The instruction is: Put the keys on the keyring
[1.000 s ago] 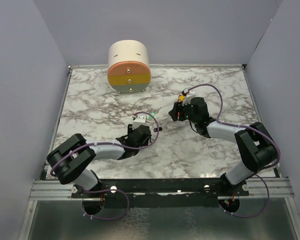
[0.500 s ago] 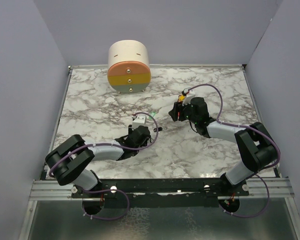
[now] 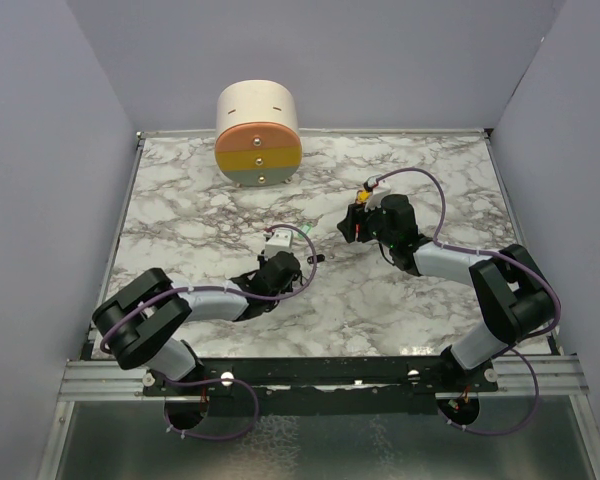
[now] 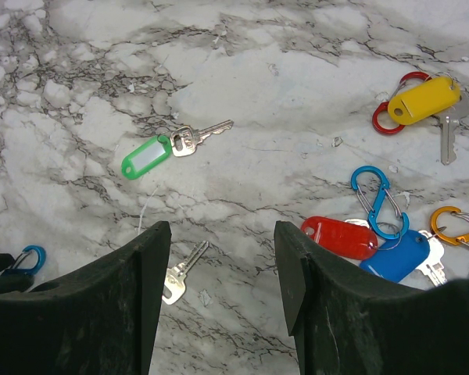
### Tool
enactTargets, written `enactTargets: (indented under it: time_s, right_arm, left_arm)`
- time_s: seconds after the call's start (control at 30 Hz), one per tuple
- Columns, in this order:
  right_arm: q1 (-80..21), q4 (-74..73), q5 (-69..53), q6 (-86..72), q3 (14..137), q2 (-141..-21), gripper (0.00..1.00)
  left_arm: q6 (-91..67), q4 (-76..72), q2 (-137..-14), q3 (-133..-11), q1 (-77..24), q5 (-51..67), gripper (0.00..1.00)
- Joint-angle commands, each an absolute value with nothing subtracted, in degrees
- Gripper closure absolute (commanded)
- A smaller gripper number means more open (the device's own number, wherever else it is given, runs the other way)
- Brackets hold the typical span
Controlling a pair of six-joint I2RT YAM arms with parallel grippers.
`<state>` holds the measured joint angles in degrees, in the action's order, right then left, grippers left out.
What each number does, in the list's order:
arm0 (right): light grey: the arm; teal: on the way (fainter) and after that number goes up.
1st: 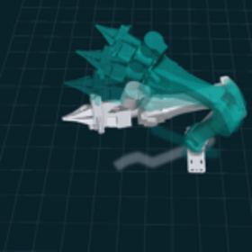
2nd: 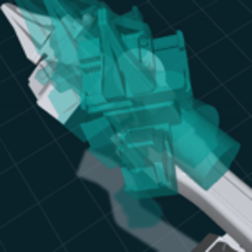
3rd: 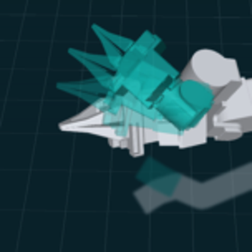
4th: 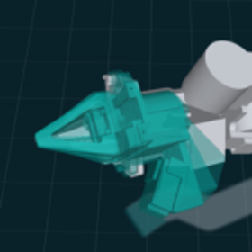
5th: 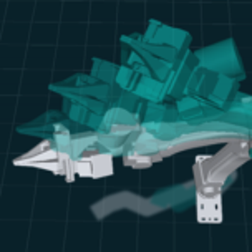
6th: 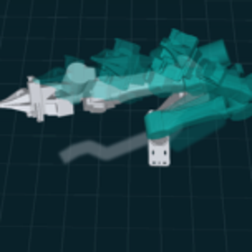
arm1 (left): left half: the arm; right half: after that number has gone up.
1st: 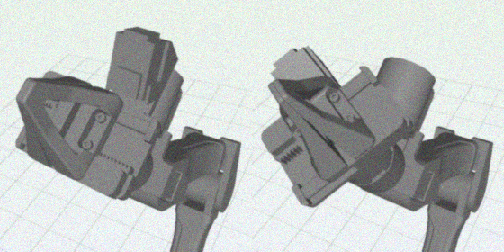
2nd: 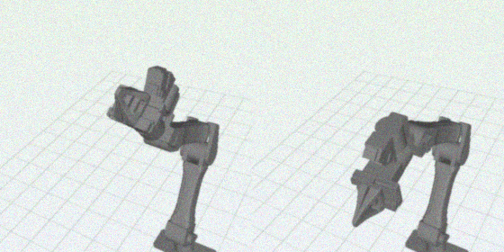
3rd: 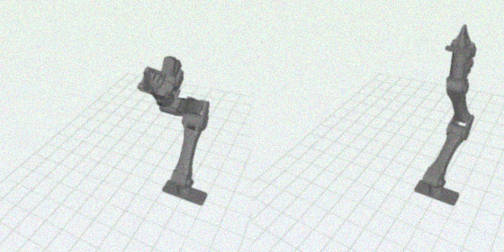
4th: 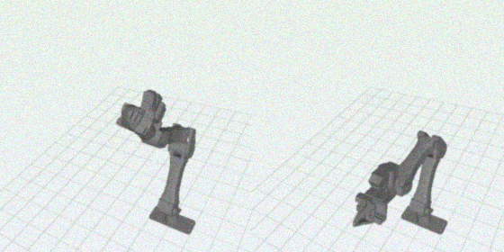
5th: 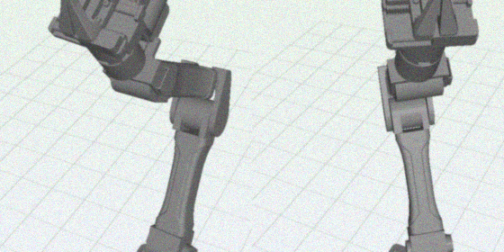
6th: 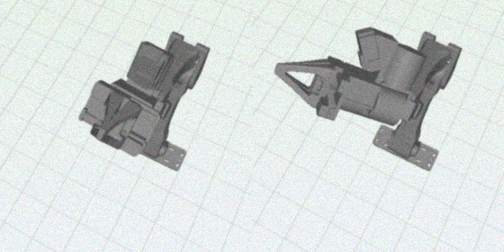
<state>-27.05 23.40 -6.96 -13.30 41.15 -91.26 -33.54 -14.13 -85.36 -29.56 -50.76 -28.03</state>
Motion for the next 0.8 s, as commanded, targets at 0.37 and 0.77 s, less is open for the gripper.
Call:
enactTargets:
  time_s: [0.37, 0.77]
  right_arm:
    - [-27.50, 23.64, -7.90, -12.85, 41.21, -90.05, 0.44]
    - [-27.51, 23.64, -7.91, -12.85, 41.13, -89.87, 0.44]
  left_arm:
    - [-34.28, -9.78, -87.22, -28.34, -51.17, -23.70, 1.00]
    - [-34.43, -9.24, -87.11, -28.47, -51.16, -24.03, 0.57]
